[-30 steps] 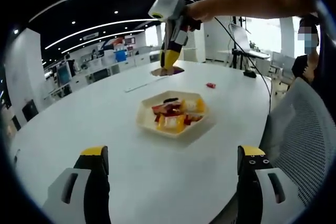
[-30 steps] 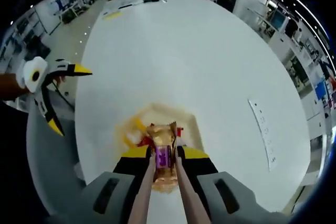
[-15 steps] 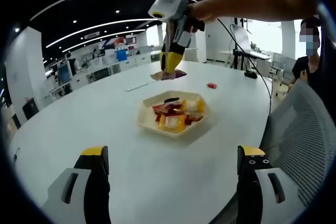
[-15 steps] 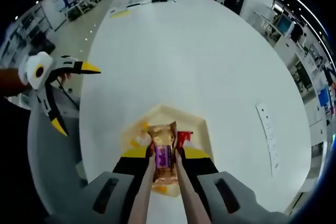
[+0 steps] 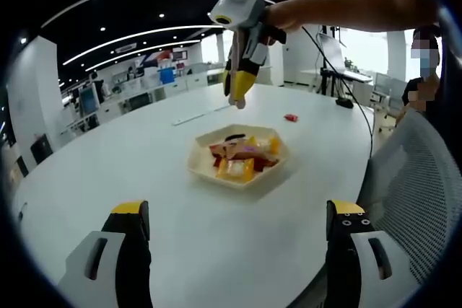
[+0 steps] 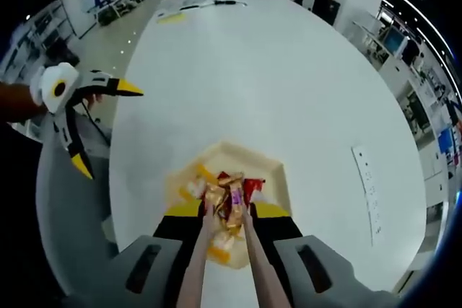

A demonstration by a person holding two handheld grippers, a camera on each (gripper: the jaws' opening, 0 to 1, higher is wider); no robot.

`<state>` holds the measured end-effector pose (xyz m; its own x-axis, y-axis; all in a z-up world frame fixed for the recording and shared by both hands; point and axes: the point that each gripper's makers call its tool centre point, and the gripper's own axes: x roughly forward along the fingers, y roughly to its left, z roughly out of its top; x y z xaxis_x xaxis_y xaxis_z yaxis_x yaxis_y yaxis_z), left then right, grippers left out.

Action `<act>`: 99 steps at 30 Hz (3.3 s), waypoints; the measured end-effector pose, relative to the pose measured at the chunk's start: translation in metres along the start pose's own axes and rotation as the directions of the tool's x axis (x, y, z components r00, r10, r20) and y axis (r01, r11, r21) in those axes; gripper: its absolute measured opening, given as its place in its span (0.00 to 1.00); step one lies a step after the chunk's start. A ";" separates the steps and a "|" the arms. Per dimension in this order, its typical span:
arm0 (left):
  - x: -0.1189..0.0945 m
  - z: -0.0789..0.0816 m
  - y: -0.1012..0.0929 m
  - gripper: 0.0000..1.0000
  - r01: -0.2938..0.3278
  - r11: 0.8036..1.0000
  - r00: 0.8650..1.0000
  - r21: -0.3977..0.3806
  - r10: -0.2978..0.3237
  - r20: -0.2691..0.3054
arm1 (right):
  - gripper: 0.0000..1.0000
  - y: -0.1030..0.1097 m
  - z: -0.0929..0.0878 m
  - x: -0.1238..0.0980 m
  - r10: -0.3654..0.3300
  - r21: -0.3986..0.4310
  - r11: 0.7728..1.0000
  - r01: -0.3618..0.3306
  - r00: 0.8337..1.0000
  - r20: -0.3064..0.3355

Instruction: Place the target food into the container with the food tongs after gripping and lifting it, then release it inside without dropping or visibly crushing the food.

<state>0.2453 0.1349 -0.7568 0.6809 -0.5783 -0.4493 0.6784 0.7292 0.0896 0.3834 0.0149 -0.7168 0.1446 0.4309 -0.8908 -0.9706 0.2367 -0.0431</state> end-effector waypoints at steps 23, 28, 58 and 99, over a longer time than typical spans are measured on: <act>0.000 0.000 0.001 0.99 -0.004 1.000 1.000 -0.008 0.004 0.001 | 0.27 -0.025 -0.047 -0.015 -0.051 0.006 0.999 0.051 0.999 -0.001; 0.000 -0.001 0.001 0.99 -0.003 1.000 1.000 -0.007 0.002 -0.003 | 0.27 -0.032 -0.066 -0.021 -0.066 0.041 0.997 0.066 0.998 -0.005; -0.001 0.001 0.003 0.99 -0.012 1.000 1.000 -0.011 0.013 0.006 | 0.28 -0.073 -0.184 -0.045 -0.152 0.206 0.965 0.162 0.986 -0.062; 0.001 -0.003 0.001 0.99 0.000 1.000 1.000 -0.015 -0.001 -0.012 | 0.28 -0.088 -0.272 -0.010 -0.179 0.354 0.912 0.209 0.977 -0.115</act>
<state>0.2460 0.1363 -0.7600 0.6770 -0.5742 -0.4604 0.6744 0.7344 0.0758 0.4148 -0.2469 -0.8273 0.2929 0.2782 -0.9148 -0.7864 0.6143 -0.0650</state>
